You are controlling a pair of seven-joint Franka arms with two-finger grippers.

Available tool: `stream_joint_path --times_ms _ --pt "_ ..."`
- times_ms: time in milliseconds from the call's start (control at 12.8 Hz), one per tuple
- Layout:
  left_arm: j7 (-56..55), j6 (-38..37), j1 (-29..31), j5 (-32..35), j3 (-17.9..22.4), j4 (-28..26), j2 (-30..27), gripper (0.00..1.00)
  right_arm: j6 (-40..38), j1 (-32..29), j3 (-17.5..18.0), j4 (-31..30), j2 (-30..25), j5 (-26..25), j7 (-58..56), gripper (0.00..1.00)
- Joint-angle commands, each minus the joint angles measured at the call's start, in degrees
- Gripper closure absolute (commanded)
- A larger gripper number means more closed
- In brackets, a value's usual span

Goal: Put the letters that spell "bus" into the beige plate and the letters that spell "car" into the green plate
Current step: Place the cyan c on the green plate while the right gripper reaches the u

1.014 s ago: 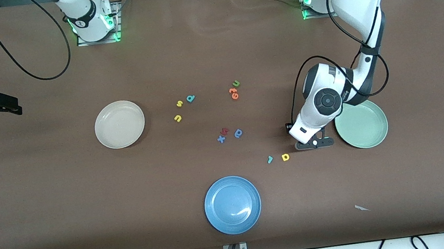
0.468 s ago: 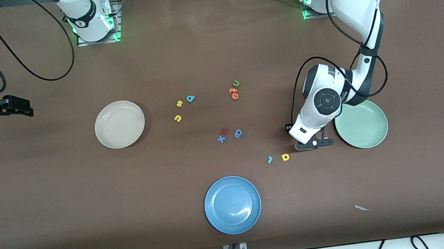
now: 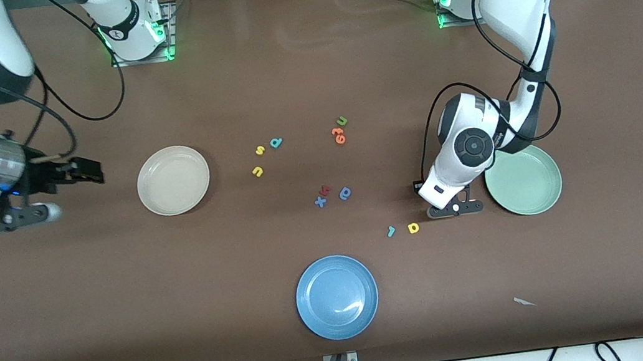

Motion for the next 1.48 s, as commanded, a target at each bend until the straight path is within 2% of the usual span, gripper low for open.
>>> stream_joint_path --times_ms 0,156,390,546,780,936,1092,1171,1249,1327,1405 --pt "0.25 0.94 0.13 0.12 0.15 -0.74 0.24 0.72 5.62 -0.44 4.11 -2.34 1.47 0.77 5.86 0.0" --pt "0.25 0.86 0.13 0.12 0.15 -0.74 0.24 0.76 7.12 -0.44 6.91 -3.48 2.62 0.68 9.64 0.0" --pt "1.29 0.68 0.22 0.12 0.67 -0.56 -0.02 0.78 17.81 -1.14 12.63 -12.69 2.1 0.24 14.57 0.0" --pt "6.98 -1.5 3.54 0.12 0.76 0.83 -0.55 0.79 23.45 -1.14 13.96 -16.83 2.8 -0.11 16.67 0.0" --pt "15.86 -11.68 7.76 0.12 0.76 5.92 -1.34 0.79 26.89 -0.62 18.34 -17.28 7.35 -7.38 25.43 0.0" --pt "19.74 -19.41 10.22 0.21 0.85 10.93 -1.17 0.79 30.66 -0.35 20.2 -18.68 9.74 -8.81 29.85 0.0" --pt "27.19 -22.08 13.3 0.29 0.94 12.18 -1.26 0.79 34.27 0.26 20.81 -19.83 11.75 -9.51 32.4 0.0" --pt "31.32 -22.69 14.97 0.3 0.94 12.01 -1.17 0.78 35.5 0.35 21.08 -19.75 12.98 -11.52 34.07 0.0" --pt "36.76 -23.22 16.72 0.47 0.94 11.92 -0.73 0.7 36.65 0.35 21.08 -19.83 14.3 -13.37 35.48 0.0" --pt "41.42 -23.23 17.61 1.6 0.94 12.01 -0.29 0.57 38.49 0.52 21.08 -20.01 15.45 -14.17 36.97 0.0" --pt "44.51 -23.23 17.71 3.79 0.94 12.09 0.23 0.25 40.42 1.57 21.08 -20.36 16.41 -14.61 38.99 0.0"
